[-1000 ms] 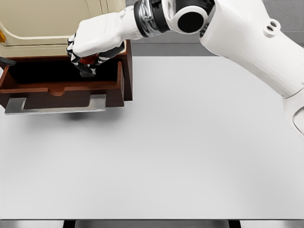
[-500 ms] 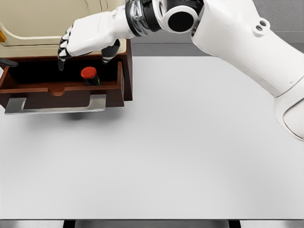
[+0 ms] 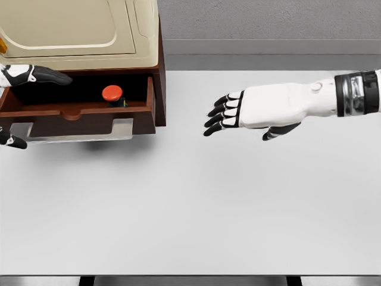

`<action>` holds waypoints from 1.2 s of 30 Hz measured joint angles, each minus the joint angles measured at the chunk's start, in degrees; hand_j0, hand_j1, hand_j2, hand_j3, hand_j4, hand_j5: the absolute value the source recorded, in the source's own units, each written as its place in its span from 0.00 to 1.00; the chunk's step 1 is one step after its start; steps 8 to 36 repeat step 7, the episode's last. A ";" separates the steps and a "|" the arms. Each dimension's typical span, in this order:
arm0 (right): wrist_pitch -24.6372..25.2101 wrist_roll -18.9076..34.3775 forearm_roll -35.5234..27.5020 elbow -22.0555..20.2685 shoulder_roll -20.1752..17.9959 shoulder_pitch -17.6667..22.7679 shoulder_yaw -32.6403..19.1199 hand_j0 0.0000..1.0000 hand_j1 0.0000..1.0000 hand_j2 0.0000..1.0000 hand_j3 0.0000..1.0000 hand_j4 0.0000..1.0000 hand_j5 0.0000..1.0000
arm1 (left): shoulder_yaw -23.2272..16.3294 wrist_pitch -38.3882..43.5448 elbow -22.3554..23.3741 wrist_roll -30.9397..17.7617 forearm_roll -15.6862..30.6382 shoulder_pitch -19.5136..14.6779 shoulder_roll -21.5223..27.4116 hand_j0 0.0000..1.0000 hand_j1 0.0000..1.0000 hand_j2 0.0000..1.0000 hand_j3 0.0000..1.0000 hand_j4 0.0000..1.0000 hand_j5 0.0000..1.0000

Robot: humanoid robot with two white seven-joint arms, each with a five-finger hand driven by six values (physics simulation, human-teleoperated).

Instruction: Open the cabinet drawer with left arm, and place a switch into the drawer with right arm

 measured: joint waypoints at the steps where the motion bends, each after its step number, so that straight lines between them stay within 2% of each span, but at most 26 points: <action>1: 0.01 0.00 -0.06 -0.16 -0.91 0.70 -0.06 1.00 1.00 1.00 1.00 1.00 1.00 | 0.02 0.01 -0.02 0.00 -0.15 0.01 -1.67 1.00 1.00 1.00 1.00 1.00 1.00; 7: 0.05 -0.01 -0.23 -0.59 -3.90 1.32 -0.10 1.00 1.00 1.00 1.00 1.00 1.00 | 0.00 0.01 -0.05 0.00 -0.79 0.10 -5.76 1.00 1.00 1.00 1.00 1.00 1.00; 36: 0.05 -0.01 -0.23 -0.59 -3.90 1.32 -0.10 1.00 1.00 1.00 1.00 1.00 1.00 | 0.00 0.01 -0.05 0.00 -0.79 0.10 -5.76 1.00 1.00 1.00 1.00 1.00 1.00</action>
